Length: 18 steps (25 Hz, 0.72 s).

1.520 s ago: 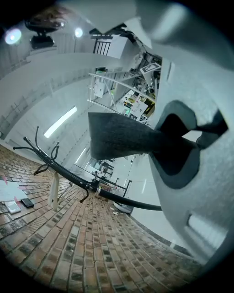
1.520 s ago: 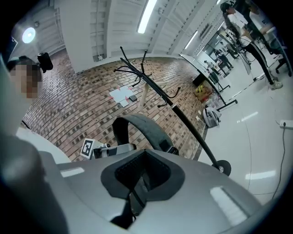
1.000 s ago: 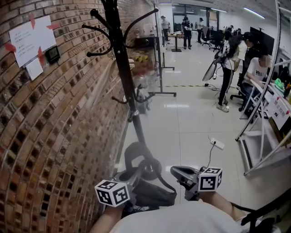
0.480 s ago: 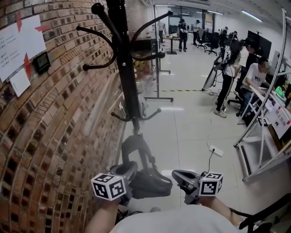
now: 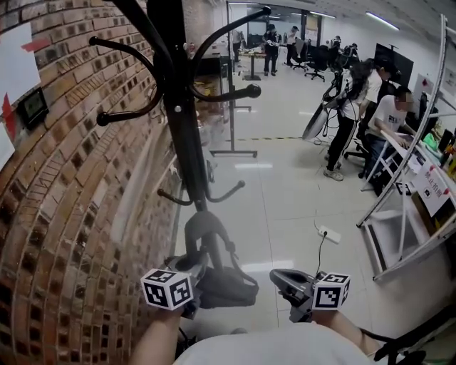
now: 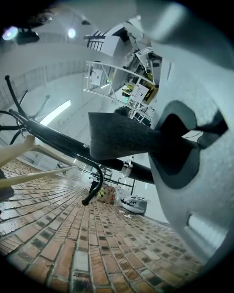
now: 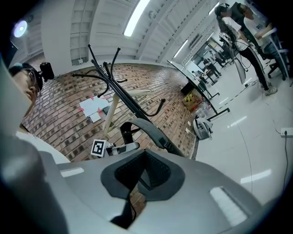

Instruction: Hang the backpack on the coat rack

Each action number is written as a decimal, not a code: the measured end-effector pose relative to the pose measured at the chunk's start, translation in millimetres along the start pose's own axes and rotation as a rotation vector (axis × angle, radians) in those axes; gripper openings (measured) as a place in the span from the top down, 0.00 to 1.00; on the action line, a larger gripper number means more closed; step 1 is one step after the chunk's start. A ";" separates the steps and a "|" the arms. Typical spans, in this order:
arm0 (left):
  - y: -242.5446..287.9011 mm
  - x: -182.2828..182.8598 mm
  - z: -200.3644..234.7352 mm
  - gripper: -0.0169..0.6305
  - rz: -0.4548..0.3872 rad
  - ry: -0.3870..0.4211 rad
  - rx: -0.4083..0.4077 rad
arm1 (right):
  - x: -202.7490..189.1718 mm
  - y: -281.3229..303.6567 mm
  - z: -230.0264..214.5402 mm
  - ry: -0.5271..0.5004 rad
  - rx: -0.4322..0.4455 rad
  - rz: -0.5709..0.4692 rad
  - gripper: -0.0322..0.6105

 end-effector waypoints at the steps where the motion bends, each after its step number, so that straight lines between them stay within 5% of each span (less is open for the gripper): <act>1: 4.1 -5.7 2.6 0.92 0.010 -0.006 -0.003 | 1.1 2.6 -3.1 0.006 -0.001 0.002 0.95; 8: 24.4 -48.1 19.2 0.92 0.073 -0.066 -0.011 | 2.0 16.2 -16.9 0.031 -0.027 0.035 0.95; 18: 37.8 -63.1 30.4 0.82 0.045 -0.014 -0.046 | -3.9 21.2 -33.5 0.063 -0.029 0.058 0.95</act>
Point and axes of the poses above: the fingertips, and each gripper's own axes: y forward along the fingers, z to its left, x out of its top, the point moved 5 cm from there along -y, backward along the fingers, and after that the axes turned 13 degrees about y, right-handed, at the moved point
